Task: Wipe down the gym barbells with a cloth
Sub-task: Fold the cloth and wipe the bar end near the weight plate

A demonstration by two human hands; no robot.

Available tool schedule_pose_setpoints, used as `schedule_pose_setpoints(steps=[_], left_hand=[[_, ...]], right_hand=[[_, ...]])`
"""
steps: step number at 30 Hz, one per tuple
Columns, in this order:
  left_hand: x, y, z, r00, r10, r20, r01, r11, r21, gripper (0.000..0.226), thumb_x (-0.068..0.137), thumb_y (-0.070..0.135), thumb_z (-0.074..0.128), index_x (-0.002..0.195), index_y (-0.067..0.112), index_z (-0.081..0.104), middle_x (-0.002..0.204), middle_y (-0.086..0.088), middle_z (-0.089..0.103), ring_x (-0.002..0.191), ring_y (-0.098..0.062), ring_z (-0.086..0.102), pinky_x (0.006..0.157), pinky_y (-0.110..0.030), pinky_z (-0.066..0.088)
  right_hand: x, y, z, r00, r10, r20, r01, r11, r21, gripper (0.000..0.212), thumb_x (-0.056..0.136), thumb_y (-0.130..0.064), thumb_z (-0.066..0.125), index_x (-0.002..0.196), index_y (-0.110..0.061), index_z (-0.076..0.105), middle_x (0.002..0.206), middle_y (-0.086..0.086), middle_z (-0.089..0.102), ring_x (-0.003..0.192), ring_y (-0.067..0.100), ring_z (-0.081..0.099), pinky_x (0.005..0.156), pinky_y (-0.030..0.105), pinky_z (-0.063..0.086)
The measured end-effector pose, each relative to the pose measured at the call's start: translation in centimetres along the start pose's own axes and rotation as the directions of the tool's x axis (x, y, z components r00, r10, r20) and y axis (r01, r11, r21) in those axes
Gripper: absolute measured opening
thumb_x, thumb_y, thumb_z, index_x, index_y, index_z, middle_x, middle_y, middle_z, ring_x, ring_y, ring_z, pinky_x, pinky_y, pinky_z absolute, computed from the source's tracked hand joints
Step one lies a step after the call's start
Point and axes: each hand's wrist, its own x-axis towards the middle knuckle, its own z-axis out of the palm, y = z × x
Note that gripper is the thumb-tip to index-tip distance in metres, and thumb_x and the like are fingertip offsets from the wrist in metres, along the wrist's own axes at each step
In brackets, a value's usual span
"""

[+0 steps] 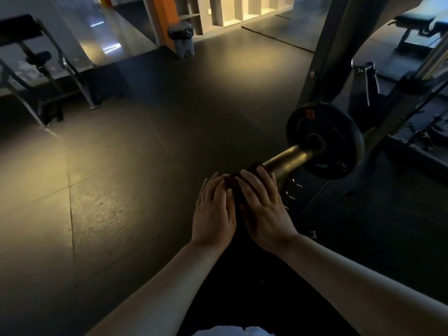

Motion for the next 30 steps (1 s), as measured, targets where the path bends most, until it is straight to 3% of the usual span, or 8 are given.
schedule_pose_setpoints(steps=[6,9,12,16,21,25,27,30], left_hand=[[0.4,-0.4,0.0,0.998,0.006,0.056,-0.008,0.999,0.047,0.055,0.106,0.036,0.023,0.145,0.009,0.050,0.153,-0.010,0.047,0.149,-0.019,0.032,0.125,-0.044,0.025],[0.4,-0.5,0.2,0.999,0.024,0.045,-0.025,0.999,0.025,0.057,0.106,0.037,0.023,0.143,0.007,0.053,0.151,-0.011,0.050,0.148,-0.020,0.036,0.124,-0.044,0.026],[0.4,-0.8,0.4,0.999,0.054,0.000,-0.054,0.998,-0.019,0.052,0.105,0.034,0.029,0.140,0.006,0.054,0.147,-0.010,0.053,0.145,-0.019,0.040,0.121,-0.047,0.033],[0.5,-0.6,0.3,0.999,0.052,-0.015,-0.052,0.996,-0.065,0.049,0.105,0.033,0.031,0.137,0.005,0.055,0.144,-0.011,0.054,0.141,-0.019,0.044,0.116,-0.051,0.040],[0.5,-0.5,0.5,0.996,0.072,-0.061,-0.072,0.997,-0.003,0.045,0.105,0.028,0.034,0.135,0.004,0.057,0.141,-0.014,0.057,0.141,-0.022,0.043,0.115,-0.054,0.040],[0.7,0.9,0.2,0.998,0.044,-0.048,-0.029,0.960,0.278,0.046,0.101,0.031,0.034,0.131,0.008,0.062,0.139,-0.008,0.061,0.146,-0.021,0.040,0.126,-0.047,0.018],[1.0,1.4,0.2,0.997,0.061,-0.048,-0.043,0.952,0.304,0.043,0.101,0.027,0.037,0.129,0.008,0.063,0.138,-0.008,0.062,0.146,-0.023,0.040,0.125,-0.048,0.021],[1.7,2.2,0.2,0.992,0.116,-0.053,-0.096,0.951,0.295,0.037,0.103,0.023,0.041,0.125,0.006,0.065,0.133,-0.008,0.065,0.142,-0.024,0.045,0.120,-0.052,0.032]], right_hand=[[6.2,0.6,-3.1,0.992,0.048,0.119,-0.034,0.993,-0.116,0.049,0.104,-0.044,0.023,0.126,-0.023,0.061,0.126,-0.003,0.063,0.129,0.020,0.051,0.126,0.051,0.017],[4.1,-0.1,-1.4,0.997,0.081,0.005,-0.080,0.993,-0.086,0.046,0.106,-0.038,0.031,0.139,-0.016,0.055,0.141,0.001,0.058,0.142,0.025,0.042,0.126,0.054,0.016],[-0.4,-0.1,1.0,0.990,-0.044,-0.132,0.046,0.999,0.013,0.051,0.107,-0.032,0.042,0.152,-0.009,0.040,0.159,0.009,0.040,0.153,0.036,0.026,0.124,0.058,0.018],[1.6,1.5,-0.3,0.993,-0.104,-0.054,0.100,0.993,-0.063,0.050,0.107,-0.037,0.041,0.148,-0.008,0.044,0.150,0.010,0.049,0.147,0.034,0.036,0.123,0.058,0.023],[3.3,1.2,-1.3,0.985,0.150,-0.080,-0.155,0.986,-0.062,0.048,0.106,-0.038,0.034,0.143,-0.012,0.051,0.146,0.005,0.053,0.149,0.028,0.033,0.127,0.052,0.014],[1.3,2.2,-0.1,0.987,-0.154,-0.036,0.152,0.987,-0.049,0.053,0.103,-0.035,0.046,0.152,-0.014,0.042,0.156,0.006,0.045,0.152,0.032,0.029,0.126,0.054,0.016],[2.8,4.8,-1.9,0.972,-0.226,0.059,0.232,0.966,-0.113,0.048,0.105,-0.036,0.041,0.148,-0.015,0.048,0.151,0.005,0.052,0.147,0.028,0.037,0.127,0.050,0.013],[4.8,8.1,-4.7,0.998,0.055,0.032,-0.050,0.990,-0.130,0.042,0.107,-0.036,0.033,0.139,-0.017,0.054,0.140,0.003,0.058,0.142,0.024,0.043,0.128,0.046,0.008]])
